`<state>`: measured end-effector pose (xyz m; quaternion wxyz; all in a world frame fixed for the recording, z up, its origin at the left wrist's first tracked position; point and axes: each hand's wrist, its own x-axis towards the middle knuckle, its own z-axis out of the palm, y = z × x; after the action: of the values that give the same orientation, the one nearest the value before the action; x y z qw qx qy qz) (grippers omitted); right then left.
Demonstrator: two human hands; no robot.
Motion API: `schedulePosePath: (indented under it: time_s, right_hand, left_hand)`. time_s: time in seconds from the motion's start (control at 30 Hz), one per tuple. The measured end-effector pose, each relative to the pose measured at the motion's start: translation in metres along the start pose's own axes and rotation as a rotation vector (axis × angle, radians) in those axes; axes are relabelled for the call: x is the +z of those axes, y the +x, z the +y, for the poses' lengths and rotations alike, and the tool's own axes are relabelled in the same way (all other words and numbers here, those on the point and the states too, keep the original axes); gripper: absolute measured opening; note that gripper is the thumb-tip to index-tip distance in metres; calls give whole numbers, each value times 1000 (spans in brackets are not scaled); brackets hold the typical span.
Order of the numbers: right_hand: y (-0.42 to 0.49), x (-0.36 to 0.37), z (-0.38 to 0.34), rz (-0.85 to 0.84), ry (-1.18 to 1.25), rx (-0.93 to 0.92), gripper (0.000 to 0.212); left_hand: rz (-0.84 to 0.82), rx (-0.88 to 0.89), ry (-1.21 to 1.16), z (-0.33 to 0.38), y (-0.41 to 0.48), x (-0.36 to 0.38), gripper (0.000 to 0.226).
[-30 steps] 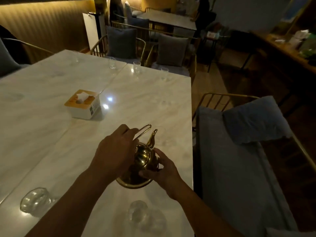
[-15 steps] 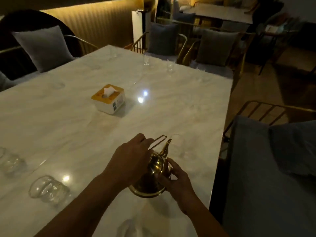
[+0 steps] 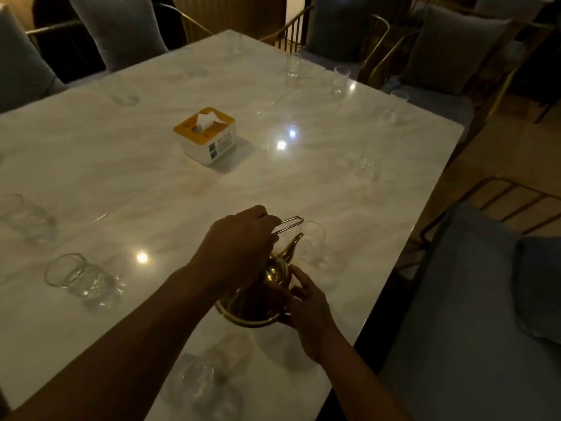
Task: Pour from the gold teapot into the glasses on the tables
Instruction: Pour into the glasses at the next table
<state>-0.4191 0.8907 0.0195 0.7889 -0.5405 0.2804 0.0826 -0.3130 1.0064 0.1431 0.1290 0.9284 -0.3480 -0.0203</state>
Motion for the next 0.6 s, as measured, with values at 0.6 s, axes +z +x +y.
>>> schedulePosePath:
  time_s: [0.6]
  right_hand:
    - [9,-23,-21,-110,80,93,56]
  left_hand:
    - [44,-23,113,29,37,-14,27]
